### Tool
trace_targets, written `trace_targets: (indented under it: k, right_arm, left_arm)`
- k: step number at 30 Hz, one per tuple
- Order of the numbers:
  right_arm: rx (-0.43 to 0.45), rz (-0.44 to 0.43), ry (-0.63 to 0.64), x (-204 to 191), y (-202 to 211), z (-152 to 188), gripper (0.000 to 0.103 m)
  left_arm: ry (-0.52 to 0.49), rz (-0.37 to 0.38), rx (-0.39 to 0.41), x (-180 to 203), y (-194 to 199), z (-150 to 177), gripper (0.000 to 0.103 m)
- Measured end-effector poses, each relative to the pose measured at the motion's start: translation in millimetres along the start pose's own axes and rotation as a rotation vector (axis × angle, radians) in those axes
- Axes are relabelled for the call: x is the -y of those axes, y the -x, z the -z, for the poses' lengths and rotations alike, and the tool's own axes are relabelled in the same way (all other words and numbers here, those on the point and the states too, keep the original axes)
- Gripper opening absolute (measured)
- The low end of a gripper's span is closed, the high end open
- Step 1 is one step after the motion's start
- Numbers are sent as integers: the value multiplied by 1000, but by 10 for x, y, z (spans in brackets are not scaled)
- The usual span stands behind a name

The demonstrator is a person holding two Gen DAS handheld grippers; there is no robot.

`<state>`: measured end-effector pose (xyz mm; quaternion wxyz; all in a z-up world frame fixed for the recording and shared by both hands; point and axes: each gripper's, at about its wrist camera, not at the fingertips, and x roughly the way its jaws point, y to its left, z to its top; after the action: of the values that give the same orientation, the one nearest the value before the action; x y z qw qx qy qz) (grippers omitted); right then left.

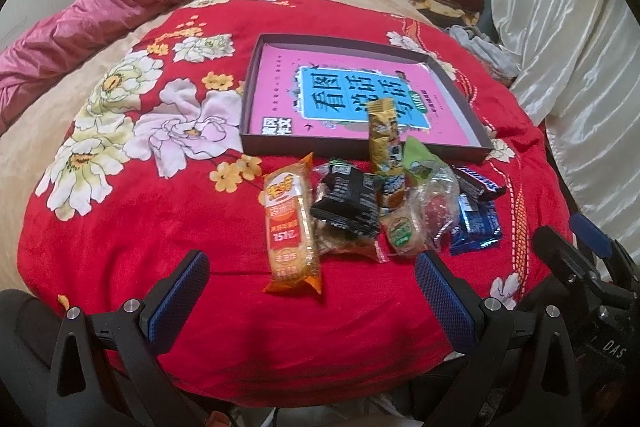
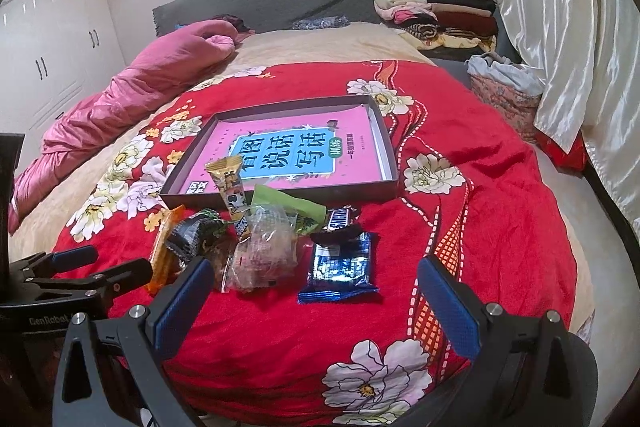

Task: Organize snacks
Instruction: 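Grasp the orange rice-cracker bag with the left tool while the right tool grasps the Snickers bar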

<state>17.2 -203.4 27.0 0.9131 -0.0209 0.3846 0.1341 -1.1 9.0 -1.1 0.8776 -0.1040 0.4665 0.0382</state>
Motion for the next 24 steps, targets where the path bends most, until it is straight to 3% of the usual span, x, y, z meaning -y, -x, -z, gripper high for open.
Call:
trace_targets:
  k: [15, 20, 24]
  right_arm:
    - [-16, 1, -7, 105, -198, -59, 102]
    - [-40, -37, -28, 176, -312, -103, 102]
    - [-50, -23, -45, 272, -439, -158, 102]
  left_arm:
    - [52, -15, -88, -259, -307, -34, 102]
    - [67, 1, -107, -319, -432, -74, 102]
    - [77, 14, -123, -356, -540, -103, 97]
